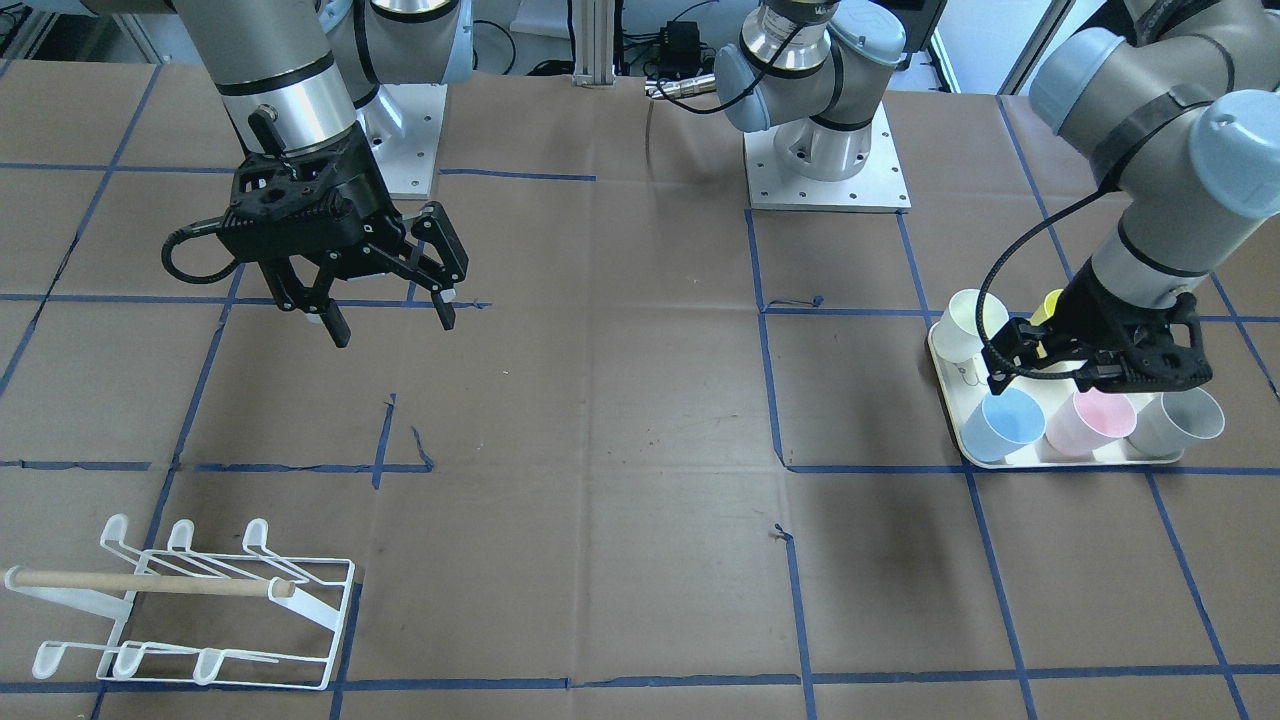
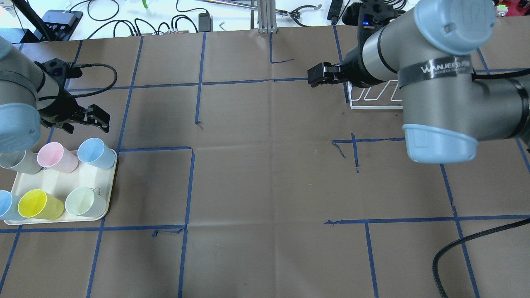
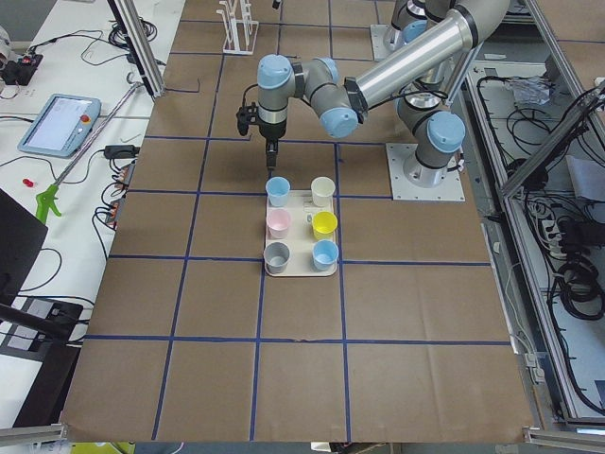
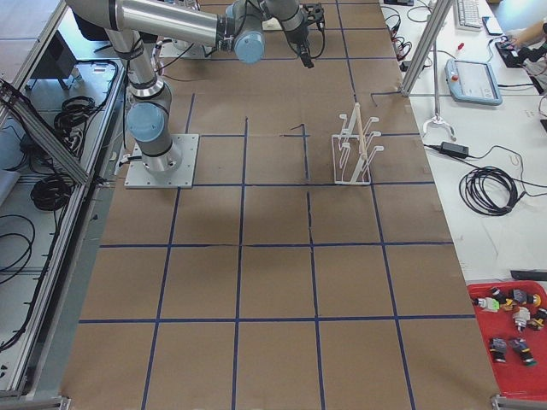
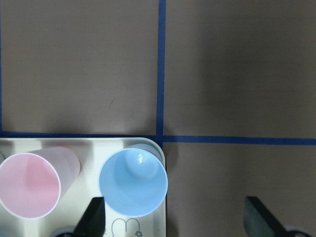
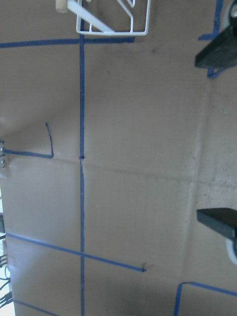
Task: Transfer IKEA cup to right arm and place on rack
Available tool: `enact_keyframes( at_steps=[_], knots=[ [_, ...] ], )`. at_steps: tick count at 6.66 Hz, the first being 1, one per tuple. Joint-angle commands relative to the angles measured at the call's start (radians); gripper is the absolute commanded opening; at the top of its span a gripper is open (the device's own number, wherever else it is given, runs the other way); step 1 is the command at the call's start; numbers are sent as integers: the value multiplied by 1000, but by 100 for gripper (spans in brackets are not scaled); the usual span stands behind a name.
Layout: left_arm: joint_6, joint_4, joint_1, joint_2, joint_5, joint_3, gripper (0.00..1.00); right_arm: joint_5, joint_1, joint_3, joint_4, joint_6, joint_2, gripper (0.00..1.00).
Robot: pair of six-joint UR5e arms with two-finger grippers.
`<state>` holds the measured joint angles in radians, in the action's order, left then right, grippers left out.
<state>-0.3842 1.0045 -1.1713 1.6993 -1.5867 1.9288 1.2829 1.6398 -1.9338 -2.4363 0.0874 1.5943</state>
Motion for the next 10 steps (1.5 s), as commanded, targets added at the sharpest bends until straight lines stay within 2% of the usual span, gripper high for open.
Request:
enact_keyframes(
  at_steps=[1, 3, 5, 6, 7, 9, 10],
  knots=[
    [-4, -29, 4, 38, -1, 33, 99, -100, 1, -80, -256, 250, -20, 100],
    [-5, -32, 7, 88, -6, 33, 99, -199, 2, -166, -528, 589, -60, 100],
    [-10, -46, 8, 120, -10, 32, 98, -218, 2, -226, -685, 1007, -62, 100],
    [-22, -53, 10, 135, -12, 32, 93, -220, 3, -261, -767, 1126, -62, 100],
    [-27, -52, 10, 135, -13, 30, 75, -220, 5, -307, -875, 1182, -62, 100],
    [-38, -50, 12, 135, -30, 22, 27, -258, 8, -332, -1040, 1204, -94, 100],
    [-39, -50, 12, 134, -48, 19, 15, -279, 6, -332, -1143, 1286, -118, 100]
  ],
)
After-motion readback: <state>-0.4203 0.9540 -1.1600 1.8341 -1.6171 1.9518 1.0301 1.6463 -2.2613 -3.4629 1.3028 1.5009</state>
